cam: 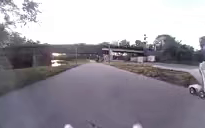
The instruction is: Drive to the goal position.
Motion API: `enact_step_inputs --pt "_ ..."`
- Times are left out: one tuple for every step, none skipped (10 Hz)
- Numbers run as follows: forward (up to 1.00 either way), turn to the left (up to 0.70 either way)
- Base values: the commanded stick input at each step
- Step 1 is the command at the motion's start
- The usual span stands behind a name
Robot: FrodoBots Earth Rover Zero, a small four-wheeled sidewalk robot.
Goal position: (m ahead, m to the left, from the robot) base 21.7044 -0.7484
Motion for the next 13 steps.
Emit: enact_step_inputs --pt "1.0 0.0" --pt "1.0 0.0" --pt "1.0 0.0" --pt "1.0 0.0" --pt "1.0 0.0" --pt "1.0 0.0" --pt "1.0 0.0" --pt "1.0 0.0" --pt "1.0 0.0" --pt "1.0 0.0" --pt "1.0 0.0" --pt "1.0 0.0" --pt "1.0 0.0"
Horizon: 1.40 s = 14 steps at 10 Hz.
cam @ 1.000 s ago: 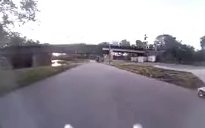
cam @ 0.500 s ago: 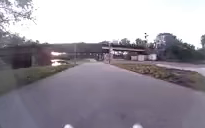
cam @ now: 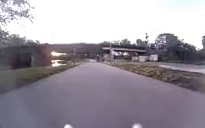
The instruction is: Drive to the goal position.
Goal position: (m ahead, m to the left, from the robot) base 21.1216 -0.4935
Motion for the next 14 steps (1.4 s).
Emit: enact_step_inputs --pt "1.0 0.0" --pt "1.0 0.0" --pt "1.0 0.0" --pt "1.0 0.0" --pt "1.0 0.0" --pt "1.0 0.0" --pt "1.0 0.0" --pt "1.0 0.0" --pt "1.0 0.0" --pt "1.0 0.0" --pt "1.0 0.0" --pt "1.0 0.0" --pt "1.0 0.0" --pt "1.0 0.0"
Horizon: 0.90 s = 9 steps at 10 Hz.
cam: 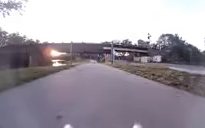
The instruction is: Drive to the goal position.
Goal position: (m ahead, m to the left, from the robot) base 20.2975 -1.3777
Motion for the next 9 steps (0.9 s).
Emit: enact_step_inputs --pt "1.0 0.0" --pt "1.0 0.0" --pt "1.0 0.0" --pt "1.0 0.0" --pt "1.0 0.0" --pt "1.0 0.0" --pt "1.0 0.0" --pt "1.0 0.0" --pt "1.0 0.0"
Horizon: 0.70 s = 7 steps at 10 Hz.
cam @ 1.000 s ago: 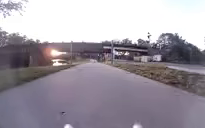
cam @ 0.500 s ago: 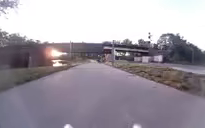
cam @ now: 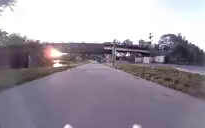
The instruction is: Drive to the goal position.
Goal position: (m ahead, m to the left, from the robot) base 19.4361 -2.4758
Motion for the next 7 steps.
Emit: enact_step_inputs --pt "1.0 0.0" --pt "1.0 0.0" --pt "1.0 0.0" --pt "1.0 0.0" --pt "1.0 0.0" --pt "1.0 0.0" --pt "1.0 0.0"
